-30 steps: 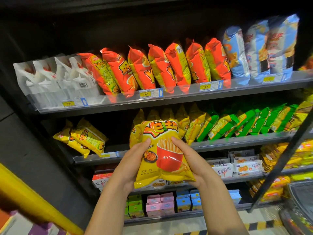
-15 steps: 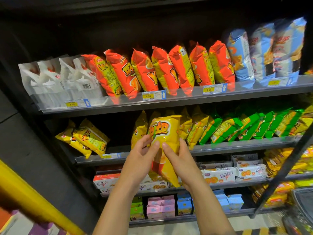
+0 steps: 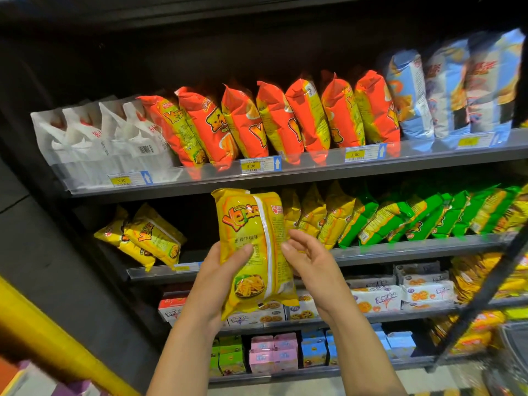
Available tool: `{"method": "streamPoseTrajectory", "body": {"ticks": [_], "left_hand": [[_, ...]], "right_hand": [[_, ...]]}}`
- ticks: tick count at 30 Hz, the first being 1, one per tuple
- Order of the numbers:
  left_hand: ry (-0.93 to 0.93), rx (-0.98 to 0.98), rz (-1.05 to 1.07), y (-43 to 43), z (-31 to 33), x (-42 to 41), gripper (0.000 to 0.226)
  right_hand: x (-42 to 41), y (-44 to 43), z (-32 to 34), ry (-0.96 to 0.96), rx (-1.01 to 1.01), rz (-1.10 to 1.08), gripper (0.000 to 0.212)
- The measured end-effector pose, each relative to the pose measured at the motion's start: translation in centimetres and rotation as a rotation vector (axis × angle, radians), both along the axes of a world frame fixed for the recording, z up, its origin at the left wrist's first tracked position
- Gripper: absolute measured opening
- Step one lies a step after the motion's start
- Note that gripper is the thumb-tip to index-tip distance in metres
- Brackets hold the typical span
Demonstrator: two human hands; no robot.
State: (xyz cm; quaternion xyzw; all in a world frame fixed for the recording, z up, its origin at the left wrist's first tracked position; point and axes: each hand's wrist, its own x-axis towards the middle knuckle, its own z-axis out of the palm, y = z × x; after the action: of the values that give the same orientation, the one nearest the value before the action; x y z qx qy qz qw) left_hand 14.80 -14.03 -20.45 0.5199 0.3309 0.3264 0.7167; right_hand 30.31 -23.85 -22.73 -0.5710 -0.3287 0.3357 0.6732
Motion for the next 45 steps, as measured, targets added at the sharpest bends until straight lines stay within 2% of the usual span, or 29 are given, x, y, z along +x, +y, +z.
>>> {"method": "streamPoseTrajectory", "body": {"ticks": [2, 3, 5, 7, 14, 18, 24, 25, 29, 33, 35, 37, 40, 45], "left_hand": [[-0.055, -0.078, -0.070, 0.1, -0.2, 0.0, 0.051], [-0.066, -0.100, -0.095, 0.1, -0.2, -0.1, 0.049], [-0.058, -0.114, -0.125, 0.4, -0.3, -0.2, 0.047], [-0.029, -0.106, -0.140, 0.8, -0.5, -0.6, 0.047], [0.059, -0.030, -0.107, 2.6, -1.4, -2.0, 0.058], [0.089, 0.022, -0.085, 3.8, -1.8, -2.8, 0.054], [0.070, 0.015, 0.046, 6.9, -3.2, -5.0, 0.056], [0.070, 0.015, 0.086, 7.8, -3.5, -5.6, 0.057], [0.194, 0.075, 0.282, 12.0, -5.9, -7.7, 0.068], [0.337, 0.198, 0.441, 16.3, -8.2, -7.7, 0.089], [0.362, 0.273, 0.466, 18.3, -8.8, -6.9, 0.087], [0.384, 0.343, 0.489, 20.0, -9.2, -6.0, 0.076], [0.458, 0.402, 0.516, 22.7, -9.8, -4.5, 0.077], [0.483, 0.383, 0.556, 26.1, -11.2, -2.5, 0.081]], "right_hand": [[0.2, 0.2, -0.7, 0.106, -0.020, 0.070, 0.096], [0.2, 0.3, -0.7, 0.153, -0.025, 0.130, 0.093], [0.2, 0.2, -0.5, 0.204, -0.029, 0.222, 0.060], [0.0, 0.2, -0.4, 0.225, -0.026, 0.258, 0.043], [-0.6, 2.1, -1.1, 0.091, -0.019, 0.192, 0.045], [-1.2, 3.7, -1.0, 0.046, -0.022, 0.215, 0.046], [-2.3, 7.6, -1.5, -0.044, -0.153, 0.325, 0.032], [-2.4, 8.4, -1.5, -0.101, -0.198, 0.327, 0.035], [-2.0, 12.0, -2.0, -0.502, -0.357, 0.252, 0.075], [-1.3, 16.7, -3.1, -1.235, -0.458, 0.098, 0.082], [-1.0, 18.9, -3.7, -1.460, -0.506, 0.022, 0.081], [-0.6, 20.8, -4.4, -1.592, -0.557, -0.017, 0.083], [0.1, 23.0, -5.3, -1.755, -0.618, -0.039, 0.086], [0.5, 24.6, -5.5, -1.832, -0.653, -0.009, 0.080]]}}
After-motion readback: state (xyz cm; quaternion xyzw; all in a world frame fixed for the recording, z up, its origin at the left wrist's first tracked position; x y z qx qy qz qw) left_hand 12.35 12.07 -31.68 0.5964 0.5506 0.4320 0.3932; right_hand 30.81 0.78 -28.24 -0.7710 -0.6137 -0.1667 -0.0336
